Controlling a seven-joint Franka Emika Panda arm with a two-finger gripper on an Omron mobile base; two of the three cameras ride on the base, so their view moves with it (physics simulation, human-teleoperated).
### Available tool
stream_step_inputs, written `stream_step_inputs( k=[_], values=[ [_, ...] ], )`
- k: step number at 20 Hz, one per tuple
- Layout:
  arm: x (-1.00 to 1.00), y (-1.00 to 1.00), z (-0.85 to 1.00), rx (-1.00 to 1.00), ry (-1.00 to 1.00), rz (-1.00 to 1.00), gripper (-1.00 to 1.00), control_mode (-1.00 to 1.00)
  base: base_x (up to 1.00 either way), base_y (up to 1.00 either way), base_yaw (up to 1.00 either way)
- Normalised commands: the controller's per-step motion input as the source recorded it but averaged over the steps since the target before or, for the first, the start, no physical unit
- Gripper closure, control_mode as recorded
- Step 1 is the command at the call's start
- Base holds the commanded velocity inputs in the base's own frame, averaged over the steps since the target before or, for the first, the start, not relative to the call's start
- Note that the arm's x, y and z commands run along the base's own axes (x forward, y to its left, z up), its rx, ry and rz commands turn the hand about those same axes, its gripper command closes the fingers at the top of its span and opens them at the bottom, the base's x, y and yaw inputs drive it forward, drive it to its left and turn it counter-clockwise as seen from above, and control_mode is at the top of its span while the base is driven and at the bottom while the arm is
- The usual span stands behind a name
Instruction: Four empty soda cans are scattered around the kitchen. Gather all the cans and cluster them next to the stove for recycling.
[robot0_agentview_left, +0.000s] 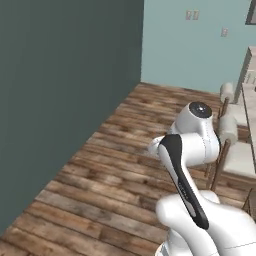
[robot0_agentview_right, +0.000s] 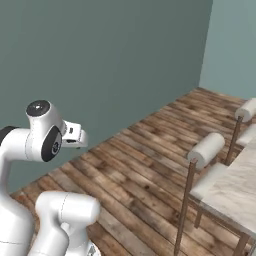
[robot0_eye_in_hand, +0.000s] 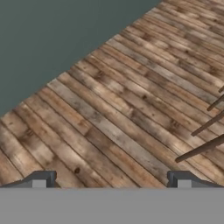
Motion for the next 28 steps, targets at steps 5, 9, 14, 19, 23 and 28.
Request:
stream_step_inputs(
  k=[5,9,14,19,23,28],
  values=[
    [0.00,0.00,0.00,0.00,0.00,0.00,-1.00,1.00,0.17,0.13,-0.44],
    [0.00,0.00,0.00,0.00,0.00,0.00,-1.00,1.00,0.18,0.20,-0.44],
    [0.00,0.00,0.00,0.00,0.00,0.00,-1.00,1.00,0.22,0.24,-0.43],
    [0.00,0.00,0.00,0.00,0.00,0.00,-1.00,1.00,0.32,0.34,-0.39],
    [0.00,0.00,0.00,0.00,0.00,0.00,-1.00,1.00,0.25,0.54,-0.30],
    [0.00,0.00,0.00,0.00,0.00,0.00,-1.00,1.00,0.25,0.56,-0.28]
  ],
)
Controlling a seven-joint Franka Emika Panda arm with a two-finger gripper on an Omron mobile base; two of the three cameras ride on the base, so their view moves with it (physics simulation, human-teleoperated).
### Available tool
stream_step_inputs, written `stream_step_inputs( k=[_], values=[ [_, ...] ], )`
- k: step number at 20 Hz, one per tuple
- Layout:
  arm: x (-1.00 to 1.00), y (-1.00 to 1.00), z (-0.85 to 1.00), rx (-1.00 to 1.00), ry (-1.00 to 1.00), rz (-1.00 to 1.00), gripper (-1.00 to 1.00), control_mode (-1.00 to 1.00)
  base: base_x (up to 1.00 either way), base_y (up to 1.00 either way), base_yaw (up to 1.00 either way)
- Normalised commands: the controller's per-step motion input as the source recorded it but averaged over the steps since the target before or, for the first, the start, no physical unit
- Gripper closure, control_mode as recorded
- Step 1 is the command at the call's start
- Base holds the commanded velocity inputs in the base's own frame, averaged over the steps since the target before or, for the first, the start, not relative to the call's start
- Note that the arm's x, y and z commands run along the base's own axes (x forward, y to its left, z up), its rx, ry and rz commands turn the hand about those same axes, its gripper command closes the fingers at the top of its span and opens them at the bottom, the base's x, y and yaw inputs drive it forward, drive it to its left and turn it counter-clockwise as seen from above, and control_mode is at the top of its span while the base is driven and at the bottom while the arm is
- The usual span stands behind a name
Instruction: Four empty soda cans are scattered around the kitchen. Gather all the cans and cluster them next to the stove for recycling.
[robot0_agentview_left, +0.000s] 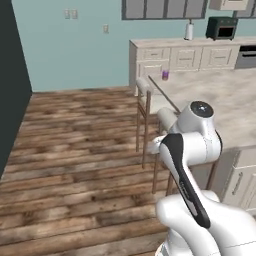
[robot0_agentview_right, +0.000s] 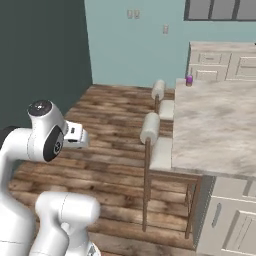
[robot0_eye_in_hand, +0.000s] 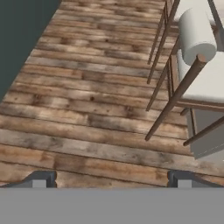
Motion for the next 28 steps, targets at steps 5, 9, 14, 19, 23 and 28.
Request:
stream_step_inputs(
  k=[5,9,14,19,23,28],
  values=[
    [0.00,0.00,0.00,0.00,0.00,0.00,-1.00,1.00,0.32,0.33,-0.40],
    [0.00,0.00,0.00,0.00,0.00,0.00,-1.00,1.00,0.22,0.28,-0.43],
    [0.00,0.00,0.00,0.00,0.00,0.00,-1.00,1.00,0.25,0.28,-0.42],
    [0.00,0.00,0.00,0.00,0.00,0.00,-1.00,1.00,0.10,0.20,-0.46],
    [0.00,0.00,0.00,0.00,0.00,0.00,-1.00,1.00,0.05,0.15,-0.47],
    [0.00,0.00,0.00,0.00,0.00,0.00,-1.00,1.00,0.04,0.13,-0.47]
  ],
)
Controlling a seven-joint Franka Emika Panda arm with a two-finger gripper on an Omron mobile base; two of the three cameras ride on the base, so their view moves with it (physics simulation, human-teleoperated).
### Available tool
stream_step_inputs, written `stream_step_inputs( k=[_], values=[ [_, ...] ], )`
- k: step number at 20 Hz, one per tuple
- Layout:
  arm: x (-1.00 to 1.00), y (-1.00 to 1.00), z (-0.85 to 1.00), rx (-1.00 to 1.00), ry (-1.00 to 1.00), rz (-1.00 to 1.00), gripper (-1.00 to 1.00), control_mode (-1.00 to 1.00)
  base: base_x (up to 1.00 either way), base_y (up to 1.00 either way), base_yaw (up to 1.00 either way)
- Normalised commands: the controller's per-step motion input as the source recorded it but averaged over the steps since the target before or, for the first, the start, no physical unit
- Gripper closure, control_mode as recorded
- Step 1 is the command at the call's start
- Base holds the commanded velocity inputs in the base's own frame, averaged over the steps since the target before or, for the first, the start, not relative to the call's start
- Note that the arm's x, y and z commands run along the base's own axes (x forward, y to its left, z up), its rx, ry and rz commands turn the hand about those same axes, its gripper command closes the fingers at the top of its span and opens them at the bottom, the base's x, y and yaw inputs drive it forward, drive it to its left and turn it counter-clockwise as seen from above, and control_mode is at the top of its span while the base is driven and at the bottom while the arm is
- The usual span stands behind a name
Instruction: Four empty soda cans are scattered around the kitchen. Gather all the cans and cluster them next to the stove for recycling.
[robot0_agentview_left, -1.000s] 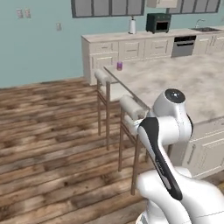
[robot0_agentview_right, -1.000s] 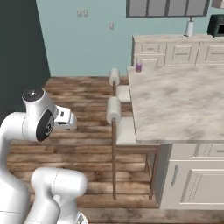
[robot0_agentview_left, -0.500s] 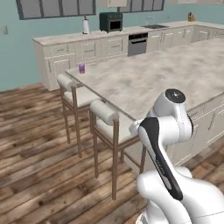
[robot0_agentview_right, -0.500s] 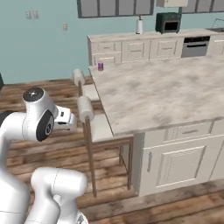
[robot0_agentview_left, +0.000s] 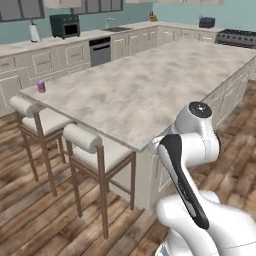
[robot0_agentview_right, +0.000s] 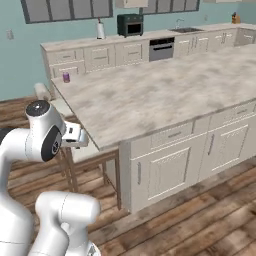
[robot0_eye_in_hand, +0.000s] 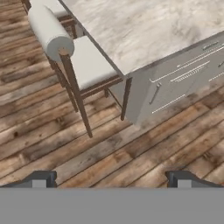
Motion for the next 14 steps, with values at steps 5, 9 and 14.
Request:
stream_step_inputs(
  k=[5,9,14],
  values=[
    [0.00,0.00,0.00,0.00,0.00,0.00,-1.00,1.00,0.01,0.13,-0.48],
    [0.00,0.00,0.00,0.00,0.00,0.00,-1.00,1.00,0.02,0.14,-0.48],
    [0.00,0.00,0.00,0.00,0.00,0.00,-1.00,1.00,0.03,0.16,-0.47]
  ],
)
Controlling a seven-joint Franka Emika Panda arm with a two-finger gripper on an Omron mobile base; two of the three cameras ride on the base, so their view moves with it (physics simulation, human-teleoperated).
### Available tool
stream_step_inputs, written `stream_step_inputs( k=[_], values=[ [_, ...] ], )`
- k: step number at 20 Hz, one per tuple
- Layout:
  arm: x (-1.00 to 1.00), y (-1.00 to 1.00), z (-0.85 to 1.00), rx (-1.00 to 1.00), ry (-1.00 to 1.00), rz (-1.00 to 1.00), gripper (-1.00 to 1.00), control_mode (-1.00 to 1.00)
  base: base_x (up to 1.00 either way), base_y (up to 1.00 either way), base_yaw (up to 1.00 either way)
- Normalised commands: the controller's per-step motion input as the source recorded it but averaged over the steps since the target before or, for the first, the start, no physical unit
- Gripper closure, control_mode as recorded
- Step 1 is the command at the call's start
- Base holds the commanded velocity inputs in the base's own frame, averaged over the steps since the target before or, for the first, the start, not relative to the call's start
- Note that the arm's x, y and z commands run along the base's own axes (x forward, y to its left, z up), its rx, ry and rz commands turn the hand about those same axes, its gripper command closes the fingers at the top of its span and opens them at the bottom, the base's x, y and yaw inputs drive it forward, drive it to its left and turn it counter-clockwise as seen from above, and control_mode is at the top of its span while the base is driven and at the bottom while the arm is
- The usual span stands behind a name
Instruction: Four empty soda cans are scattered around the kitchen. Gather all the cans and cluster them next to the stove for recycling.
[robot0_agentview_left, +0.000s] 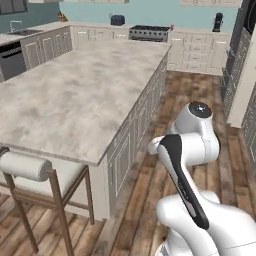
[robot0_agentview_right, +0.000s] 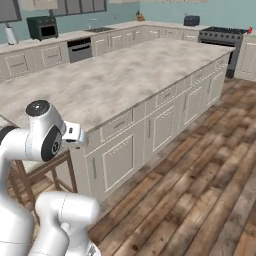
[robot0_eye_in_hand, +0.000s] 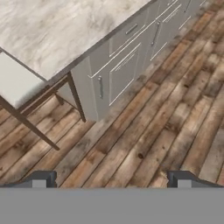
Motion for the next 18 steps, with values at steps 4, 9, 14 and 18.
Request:
stream_step_inputs(
  k=[4,9,14,18],
  values=[
    [0.00,0.00,0.00,0.00,0.00,0.00,-1.00,1.00,0.07,0.24,-0.42],
    [0.00,0.00,0.00,0.00,0.00,0.00,-1.00,1.00,0.04,0.36,-0.35],
    [0.00,0.00,0.00,0.00,0.00,0.00,-1.00,1.00,0.00,0.49,-0.29],
    [0.00,0.00,0.00,0.00,0.00,0.00,-1.00,1.00,0.00,0.54,-0.26]
  ],
)
